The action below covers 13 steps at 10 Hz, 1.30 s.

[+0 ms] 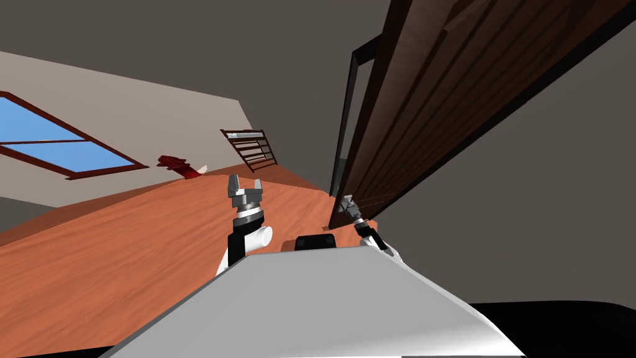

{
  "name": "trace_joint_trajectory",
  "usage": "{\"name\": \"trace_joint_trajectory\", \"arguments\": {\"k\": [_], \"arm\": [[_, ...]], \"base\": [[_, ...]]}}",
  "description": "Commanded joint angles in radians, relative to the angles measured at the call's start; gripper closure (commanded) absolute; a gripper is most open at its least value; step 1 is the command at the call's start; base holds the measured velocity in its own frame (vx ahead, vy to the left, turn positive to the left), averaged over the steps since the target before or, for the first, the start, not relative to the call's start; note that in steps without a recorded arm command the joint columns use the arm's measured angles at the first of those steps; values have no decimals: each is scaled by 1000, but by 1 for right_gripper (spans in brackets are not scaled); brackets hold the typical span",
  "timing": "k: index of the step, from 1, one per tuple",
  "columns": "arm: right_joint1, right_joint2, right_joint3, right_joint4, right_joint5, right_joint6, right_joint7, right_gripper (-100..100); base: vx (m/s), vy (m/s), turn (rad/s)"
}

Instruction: Pull the door open

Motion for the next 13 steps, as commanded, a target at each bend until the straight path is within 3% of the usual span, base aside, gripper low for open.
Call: {"name": "trace_joint_trajectory", "arguments": {"k": [1, 13], "arm": [[7, 12, 28, -12, 3, 24, 1, 100], [11, 10, 32, -8, 6, 12, -2, 100]], "base": [[24, 17, -8], [3, 7, -2]]}}
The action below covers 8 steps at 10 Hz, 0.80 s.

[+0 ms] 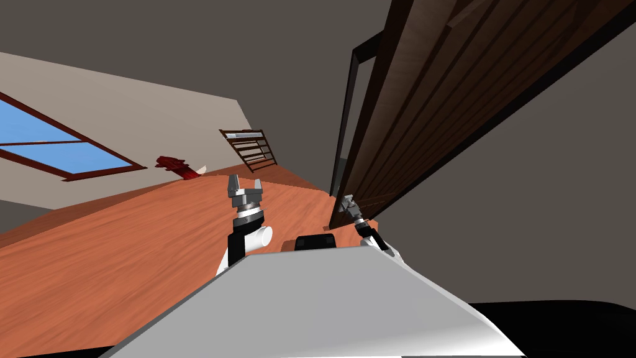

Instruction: Pull the door open

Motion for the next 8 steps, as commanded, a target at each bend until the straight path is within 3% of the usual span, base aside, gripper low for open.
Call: {"name": "trace_joint_trajectory", "arguments": {"k": [1, 4, 5, 8], "arm": [[6, 16, 37, -3, 8, 17, -4, 100], [6, 16, 37, -3, 8, 17, -4, 100], [7, -16, 18, 35, 11, -50, -27, 100], [36, -47, 46, 77, 29, -135, -64, 100]], "base": [[-9, -3, 6], [2, 4, -2], [28, 5, -30], [45, 38, -3]]}}
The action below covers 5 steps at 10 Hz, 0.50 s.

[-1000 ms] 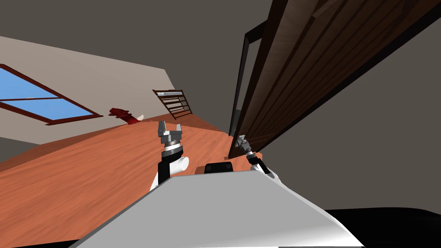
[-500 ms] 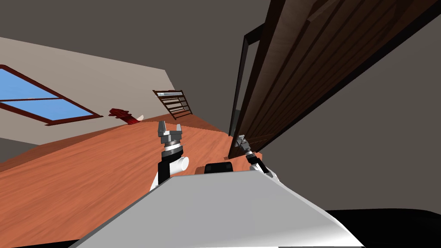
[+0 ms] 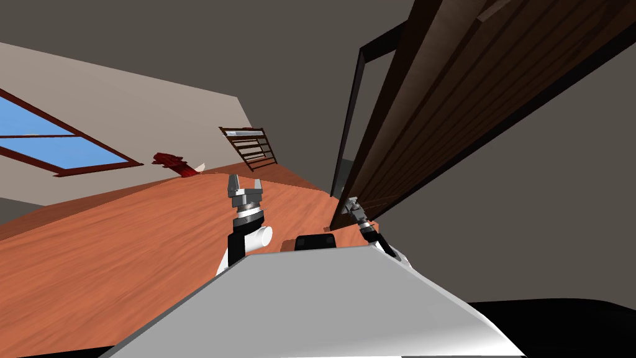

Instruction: Pull the door open

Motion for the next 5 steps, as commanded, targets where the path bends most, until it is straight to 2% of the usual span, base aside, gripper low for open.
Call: {"name": "trace_joint_trajectory", "arguments": {"k": [1, 2, 3, 4, 5], "arm": [[28, -8, 37, 18, 14, -42, -20, 100], [28, -8, 37, 18, 14, -42, -20, 100], [42, -23, 50, 38, 23, -82, -38, 100], [42, -23, 50, 38, 23, -82, -38, 100], [56, -38, 63, 58, 31, -124, -56, 100]], "base": [[36, 41, -4], [30, 11, -14], [37, 14, 8], [15, 18, 0], [11, 26, 5]]}}
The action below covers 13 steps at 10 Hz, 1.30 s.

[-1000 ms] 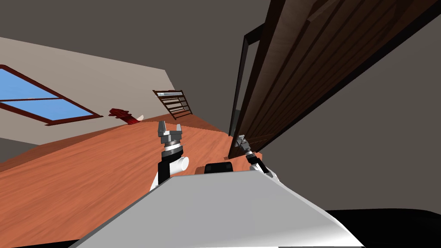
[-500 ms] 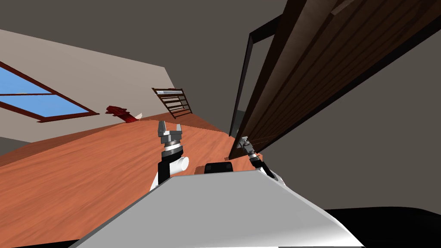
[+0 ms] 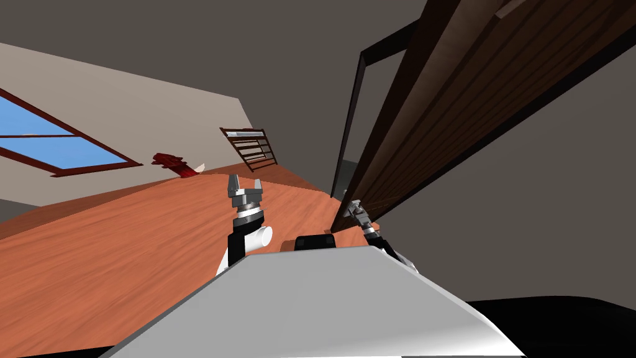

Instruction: Pull the door open

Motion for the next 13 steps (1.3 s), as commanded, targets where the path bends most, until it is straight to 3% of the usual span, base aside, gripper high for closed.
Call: {"name": "trace_joint_trajectory", "arguments": {"k": [1, 7, 8, 13], "arm": [[26, -1, 30, 0, 8, -5, -13, 100], [26, -1, 30, 0, 8, -5, -13, 100], [42, -17, 45, 22, 17, -49, -32, 100], [42, -17, 45, 22, 17, -49, -32, 100]], "base": [[23, 18, 3], [1, 2, -3], [37, 4, 10], [7, 5, -2]]}}
